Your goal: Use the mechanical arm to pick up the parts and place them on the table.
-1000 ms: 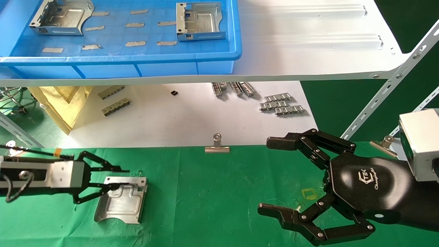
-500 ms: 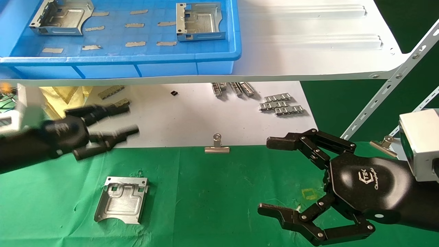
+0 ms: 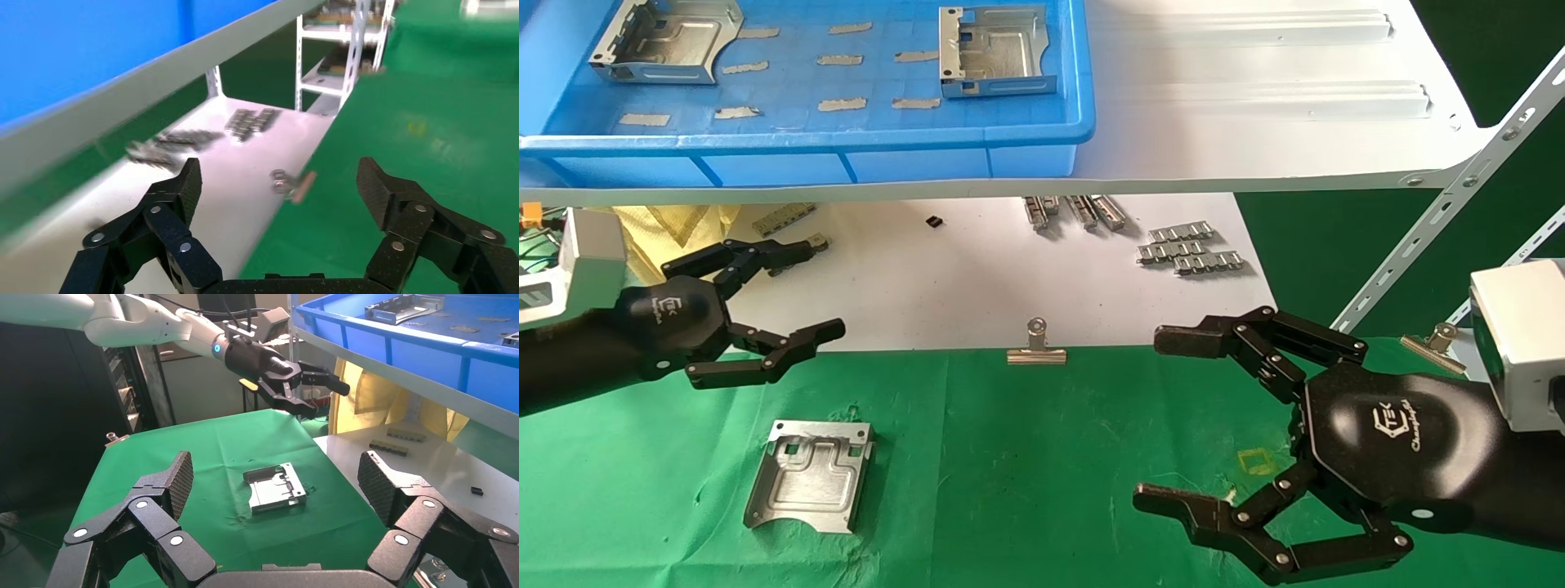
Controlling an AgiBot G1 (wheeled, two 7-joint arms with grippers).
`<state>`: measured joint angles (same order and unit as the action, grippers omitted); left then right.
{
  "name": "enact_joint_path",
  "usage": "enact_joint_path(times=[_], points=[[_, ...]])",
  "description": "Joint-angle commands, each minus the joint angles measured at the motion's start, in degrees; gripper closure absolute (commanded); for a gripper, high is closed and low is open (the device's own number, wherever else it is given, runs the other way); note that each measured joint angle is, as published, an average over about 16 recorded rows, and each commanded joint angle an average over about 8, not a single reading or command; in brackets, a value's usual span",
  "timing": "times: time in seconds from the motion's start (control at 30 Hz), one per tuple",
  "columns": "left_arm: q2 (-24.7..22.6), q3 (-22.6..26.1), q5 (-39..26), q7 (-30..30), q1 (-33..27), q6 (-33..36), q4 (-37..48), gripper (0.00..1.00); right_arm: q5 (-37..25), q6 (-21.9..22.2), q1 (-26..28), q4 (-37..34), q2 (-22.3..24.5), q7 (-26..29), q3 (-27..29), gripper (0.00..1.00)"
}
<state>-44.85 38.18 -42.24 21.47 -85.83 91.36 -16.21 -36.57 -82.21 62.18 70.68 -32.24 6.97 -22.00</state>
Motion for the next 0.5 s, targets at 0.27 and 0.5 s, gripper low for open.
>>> enact_joint_path(times=[0.27, 0.5], points=[[1.2, -2.7, -0.2, -3.8, 2.9, -0.7, -7.1, 0.0, 0.0, 0.0, 0.0, 0.0, 0.0, 0.0, 0.0, 0.0], [2.4, -5.3, -0.1, -7.7, 5.8, -1.4, -14.0, 0.0, 0.0, 0.0, 0.0, 0.0, 0.0, 0.0, 0.0, 0.0]])
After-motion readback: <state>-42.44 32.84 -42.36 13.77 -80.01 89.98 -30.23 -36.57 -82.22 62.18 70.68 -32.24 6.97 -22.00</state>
